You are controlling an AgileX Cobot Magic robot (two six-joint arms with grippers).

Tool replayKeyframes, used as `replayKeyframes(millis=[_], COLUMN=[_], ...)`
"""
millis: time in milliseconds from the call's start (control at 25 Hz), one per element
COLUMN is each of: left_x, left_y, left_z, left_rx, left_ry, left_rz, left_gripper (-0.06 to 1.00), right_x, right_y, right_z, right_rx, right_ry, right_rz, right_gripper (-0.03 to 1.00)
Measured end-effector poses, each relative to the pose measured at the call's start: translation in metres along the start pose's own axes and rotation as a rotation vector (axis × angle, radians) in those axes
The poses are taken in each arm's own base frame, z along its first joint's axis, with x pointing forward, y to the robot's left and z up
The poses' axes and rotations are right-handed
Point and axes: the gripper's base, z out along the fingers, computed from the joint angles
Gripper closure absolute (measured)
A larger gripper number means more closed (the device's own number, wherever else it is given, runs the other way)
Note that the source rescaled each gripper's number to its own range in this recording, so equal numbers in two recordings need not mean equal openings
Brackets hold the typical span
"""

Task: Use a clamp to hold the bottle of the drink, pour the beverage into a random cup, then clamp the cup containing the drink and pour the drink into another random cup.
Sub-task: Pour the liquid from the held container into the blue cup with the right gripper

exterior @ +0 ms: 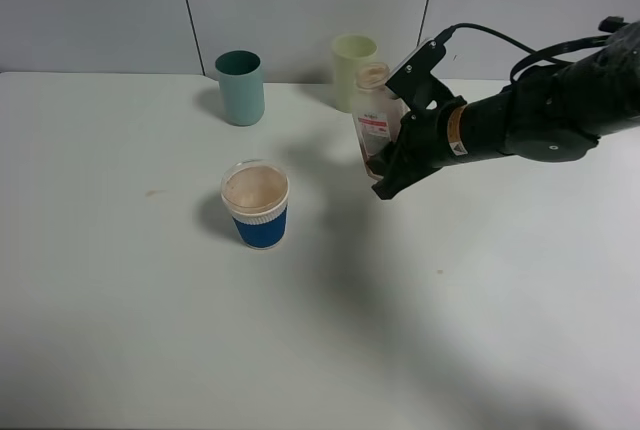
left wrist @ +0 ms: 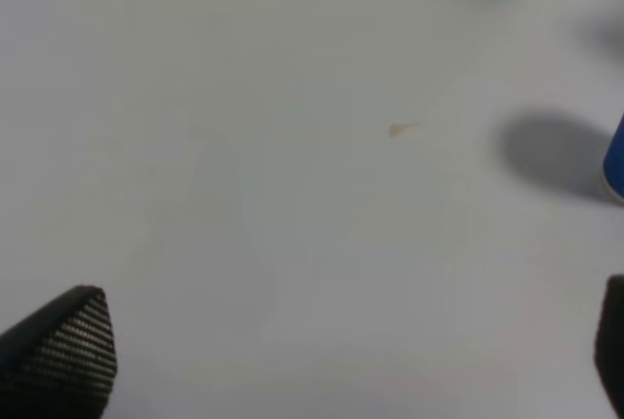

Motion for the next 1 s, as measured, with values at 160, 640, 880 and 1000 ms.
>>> replayKeyframes(millis=[160, 640, 880, 1000], left_x=[0.0, 0.0, 0.0, 0.0], left_y=[0.0, 0.0, 0.0, 0.0], left_z=[0.0, 0.0, 0.0, 0.0], left_rx=[0.0, 0.0, 0.0, 0.0], left_ry=[0.0, 0.0, 0.0, 0.0], left_rz=[0.0, 0.0, 0.0, 0.0], left_gripper=[-0.06, -0.06, -0.06, -0.06], right_x=[-0.016, -0.061, -0.072, -0.075], right_y=[0.003, 0.023, 0.034, 0.038], right_z=[0.002, 0.005, 0.004, 0.004], right_rx=[0.015, 0.045, 0.076, 0.089], right_ry=[-0.002, -0.006, 0.055, 0.086], right_rz=[-0.036, -0.152, -0.274, -0.335], right_gripper=[0.88, 0.88, 0.89, 0.89])
